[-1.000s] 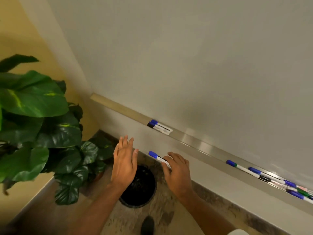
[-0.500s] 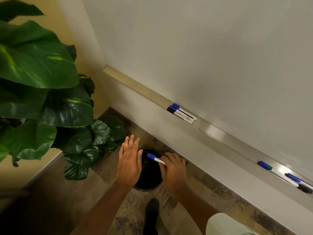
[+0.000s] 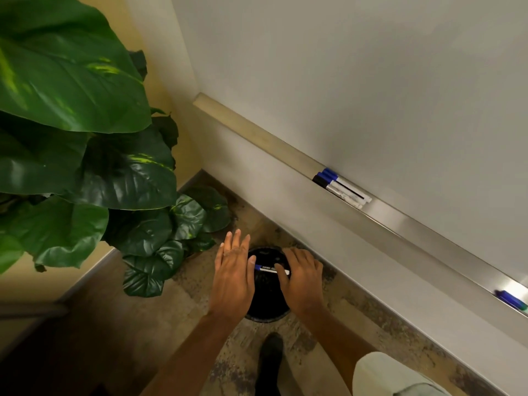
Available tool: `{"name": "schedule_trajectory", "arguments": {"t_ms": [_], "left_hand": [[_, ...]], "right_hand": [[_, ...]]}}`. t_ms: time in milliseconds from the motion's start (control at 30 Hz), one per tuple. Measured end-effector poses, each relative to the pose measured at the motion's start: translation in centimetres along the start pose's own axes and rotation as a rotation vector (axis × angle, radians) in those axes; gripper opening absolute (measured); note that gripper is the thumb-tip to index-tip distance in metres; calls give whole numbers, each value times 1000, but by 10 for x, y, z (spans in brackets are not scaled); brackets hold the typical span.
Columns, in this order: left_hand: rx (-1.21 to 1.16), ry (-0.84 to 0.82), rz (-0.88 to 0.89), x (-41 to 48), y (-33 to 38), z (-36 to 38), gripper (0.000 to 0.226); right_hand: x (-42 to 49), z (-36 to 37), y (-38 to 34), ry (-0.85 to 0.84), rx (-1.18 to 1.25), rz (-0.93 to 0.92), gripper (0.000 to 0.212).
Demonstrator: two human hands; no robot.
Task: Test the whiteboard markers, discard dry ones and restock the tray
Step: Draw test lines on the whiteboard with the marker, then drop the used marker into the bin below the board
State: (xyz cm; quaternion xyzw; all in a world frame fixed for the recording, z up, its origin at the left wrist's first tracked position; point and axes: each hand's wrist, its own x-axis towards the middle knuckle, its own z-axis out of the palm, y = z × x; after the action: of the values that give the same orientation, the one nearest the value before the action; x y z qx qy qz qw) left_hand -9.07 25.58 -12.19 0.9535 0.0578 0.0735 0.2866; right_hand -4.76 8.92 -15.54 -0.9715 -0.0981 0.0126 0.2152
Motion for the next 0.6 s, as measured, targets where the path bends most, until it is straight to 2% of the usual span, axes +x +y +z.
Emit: {"name": "schedule_trajectory", "arguments": {"t_ms": [167,300,600], "left_hand": [[16,-10,13,4,6,1,53],[62,-18,67,12,24,-4,52],[80,-44,203,21,108,-9,58]], "right_hand": [[-9,-20,11,108,87,2,40],[-19,-43,24,124,144,58,42],[-47,-112,49,317,203,19,38]]}}
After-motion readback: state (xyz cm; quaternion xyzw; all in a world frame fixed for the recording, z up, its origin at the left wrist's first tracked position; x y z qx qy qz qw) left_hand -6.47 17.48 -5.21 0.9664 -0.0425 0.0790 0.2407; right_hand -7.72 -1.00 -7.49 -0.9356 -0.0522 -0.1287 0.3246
